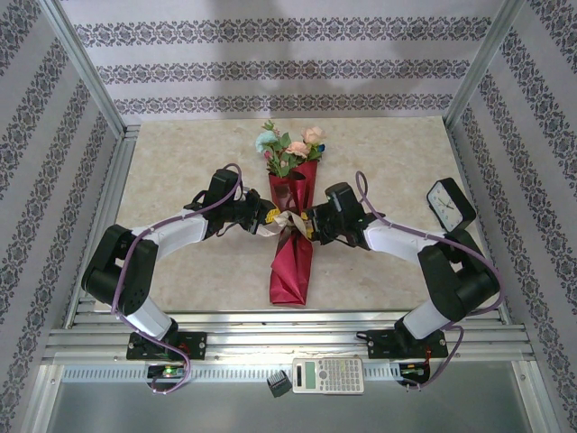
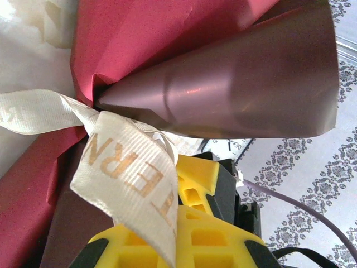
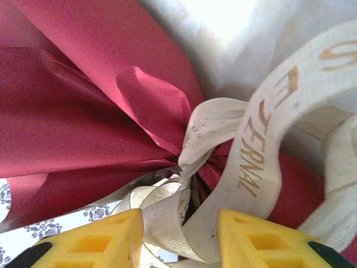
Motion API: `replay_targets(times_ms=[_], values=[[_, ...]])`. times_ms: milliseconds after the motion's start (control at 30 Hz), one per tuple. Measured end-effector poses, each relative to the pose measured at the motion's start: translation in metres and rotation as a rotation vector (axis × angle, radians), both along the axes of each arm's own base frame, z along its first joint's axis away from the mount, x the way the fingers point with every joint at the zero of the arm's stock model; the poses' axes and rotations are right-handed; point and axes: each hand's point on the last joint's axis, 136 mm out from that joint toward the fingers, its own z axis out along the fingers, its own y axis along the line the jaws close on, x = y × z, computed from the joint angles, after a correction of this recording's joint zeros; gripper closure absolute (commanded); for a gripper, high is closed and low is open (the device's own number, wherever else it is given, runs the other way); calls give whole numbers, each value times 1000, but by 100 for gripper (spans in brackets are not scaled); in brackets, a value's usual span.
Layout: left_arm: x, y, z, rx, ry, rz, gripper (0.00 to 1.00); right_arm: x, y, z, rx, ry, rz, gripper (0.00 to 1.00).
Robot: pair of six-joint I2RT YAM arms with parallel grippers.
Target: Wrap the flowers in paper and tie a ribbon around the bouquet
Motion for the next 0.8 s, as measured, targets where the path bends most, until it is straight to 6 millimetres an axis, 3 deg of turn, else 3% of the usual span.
replay_targets(times_ms=[200,300,433,633,800], values=[[0,0,0,0,0,0,100,0,7,2,-1,-8,28,79],[0,0,0,0,0,0,100,-1,7,1,-7,-2,31,83],[0,0,0,0,0,0,100,0,5,0,-16,-2,20,100],[0,0,0,0,0,0,100,2,-1,7,-25,-30,-1,100],[0,0,0,0,0,0,100,4,-17,15,-34,-64,-46,100]])
